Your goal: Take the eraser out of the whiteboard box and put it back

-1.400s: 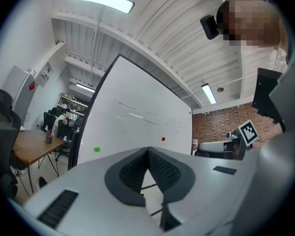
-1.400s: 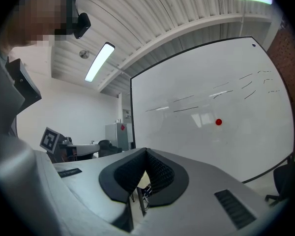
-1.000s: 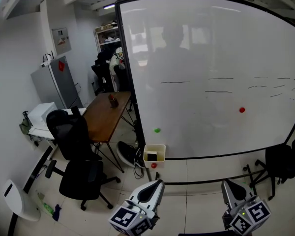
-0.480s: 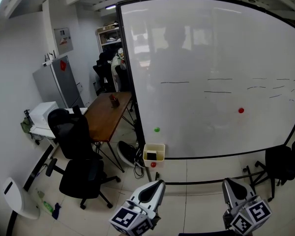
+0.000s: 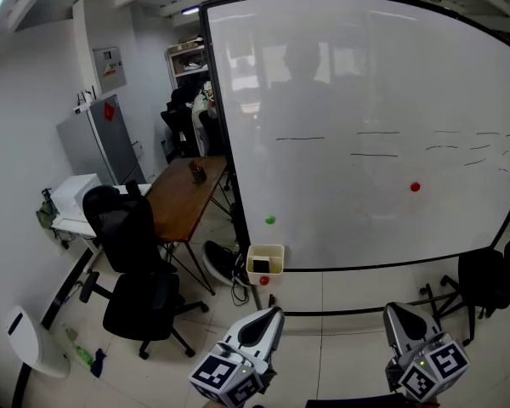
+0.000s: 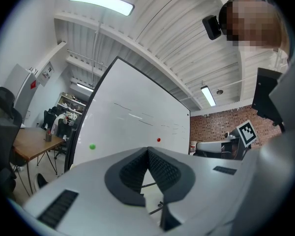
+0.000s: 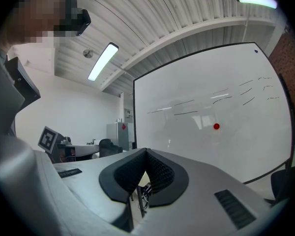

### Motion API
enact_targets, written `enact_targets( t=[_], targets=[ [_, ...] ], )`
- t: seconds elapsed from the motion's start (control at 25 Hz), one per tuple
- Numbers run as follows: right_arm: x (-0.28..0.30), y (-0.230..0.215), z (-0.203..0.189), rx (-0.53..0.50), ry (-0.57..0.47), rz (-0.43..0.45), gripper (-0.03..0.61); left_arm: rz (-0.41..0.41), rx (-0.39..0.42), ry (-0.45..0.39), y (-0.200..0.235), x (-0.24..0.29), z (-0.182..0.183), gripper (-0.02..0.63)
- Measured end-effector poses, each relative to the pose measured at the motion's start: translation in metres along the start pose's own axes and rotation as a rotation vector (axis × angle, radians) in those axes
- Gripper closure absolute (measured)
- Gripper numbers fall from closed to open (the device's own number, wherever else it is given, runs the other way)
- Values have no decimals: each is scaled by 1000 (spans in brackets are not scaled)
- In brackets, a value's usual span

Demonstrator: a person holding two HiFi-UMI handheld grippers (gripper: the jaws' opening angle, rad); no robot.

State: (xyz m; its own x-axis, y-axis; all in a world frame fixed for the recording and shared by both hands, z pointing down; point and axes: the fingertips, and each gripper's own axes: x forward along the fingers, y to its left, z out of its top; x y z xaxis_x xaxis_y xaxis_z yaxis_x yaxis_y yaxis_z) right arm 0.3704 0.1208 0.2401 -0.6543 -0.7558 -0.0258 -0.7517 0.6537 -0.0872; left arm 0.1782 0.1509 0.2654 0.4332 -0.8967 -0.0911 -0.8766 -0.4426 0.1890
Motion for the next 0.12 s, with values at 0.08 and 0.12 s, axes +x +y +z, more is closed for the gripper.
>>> enact_targets(
  t=[0.08,0.12],
  targets=[
    [0,-1,-1,4,0,-1,554,1,1,4,-1,0,-1,591],
    [-1,-1,-1,6,0,-1,554,1,0,7,-2,0,-1,591]
  ],
)
